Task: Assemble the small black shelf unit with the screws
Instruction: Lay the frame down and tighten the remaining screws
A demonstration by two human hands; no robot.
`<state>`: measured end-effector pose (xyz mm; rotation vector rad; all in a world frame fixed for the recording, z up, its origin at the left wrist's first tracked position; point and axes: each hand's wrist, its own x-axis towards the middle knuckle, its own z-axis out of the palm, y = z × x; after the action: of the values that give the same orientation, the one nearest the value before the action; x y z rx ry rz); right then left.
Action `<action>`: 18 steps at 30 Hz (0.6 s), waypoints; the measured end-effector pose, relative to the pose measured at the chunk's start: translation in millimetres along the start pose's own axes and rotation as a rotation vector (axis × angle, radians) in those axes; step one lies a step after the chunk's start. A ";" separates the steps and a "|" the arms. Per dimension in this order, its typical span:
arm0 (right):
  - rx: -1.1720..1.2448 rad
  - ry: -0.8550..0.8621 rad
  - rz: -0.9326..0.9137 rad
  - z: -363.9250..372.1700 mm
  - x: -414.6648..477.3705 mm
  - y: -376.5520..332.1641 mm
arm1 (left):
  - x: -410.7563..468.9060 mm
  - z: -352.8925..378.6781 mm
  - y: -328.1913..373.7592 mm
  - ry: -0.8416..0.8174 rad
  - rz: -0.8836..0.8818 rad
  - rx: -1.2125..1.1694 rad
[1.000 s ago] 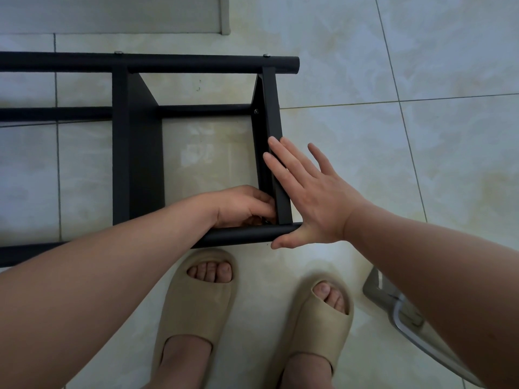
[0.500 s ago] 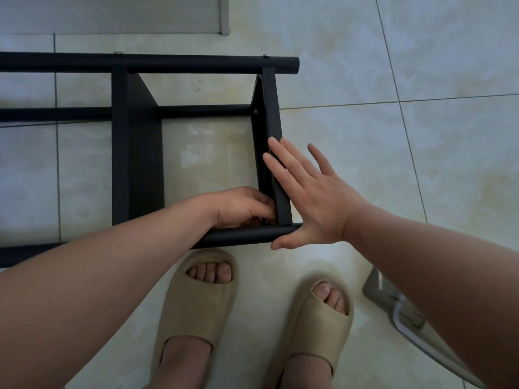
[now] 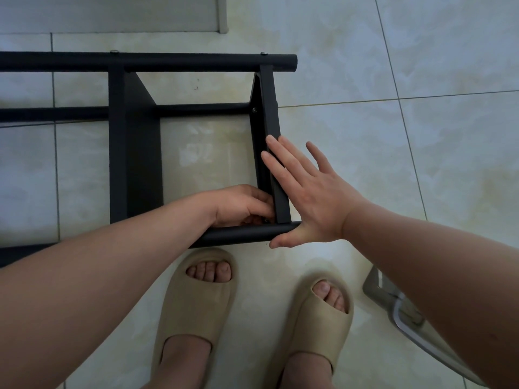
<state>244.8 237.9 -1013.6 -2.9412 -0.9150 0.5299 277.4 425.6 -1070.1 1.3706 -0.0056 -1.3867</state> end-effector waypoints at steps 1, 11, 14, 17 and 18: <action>-0.001 0.000 -0.001 0.3 -0.2 0.1 | 0.5 -0.6 -0.6 0.002 0.003 -0.009; -0.034 -0.041 0.022 -5.0 -3.4 -1.1 | -2.2 1.6 4.7 0.136 -0.076 0.254; -0.002 -0.127 0.130 -20.6 -9.6 -16.3 | -19.5 0.9 16.0 0.456 -0.057 0.955; 0.112 -0.129 0.278 -43.6 -34.3 -37.5 | -55.9 10.2 39.0 0.522 -0.167 1.267; 0.145 -0.117 0.316 -54.3 -47.7 -41.5 | -69.3 17.5 48.9 0.506 -0.214 1.342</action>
<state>202.9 250.4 -942.7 -2.9584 -0.3953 0.7506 276.2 442.1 -985.1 2.8677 -0.5516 -1.1251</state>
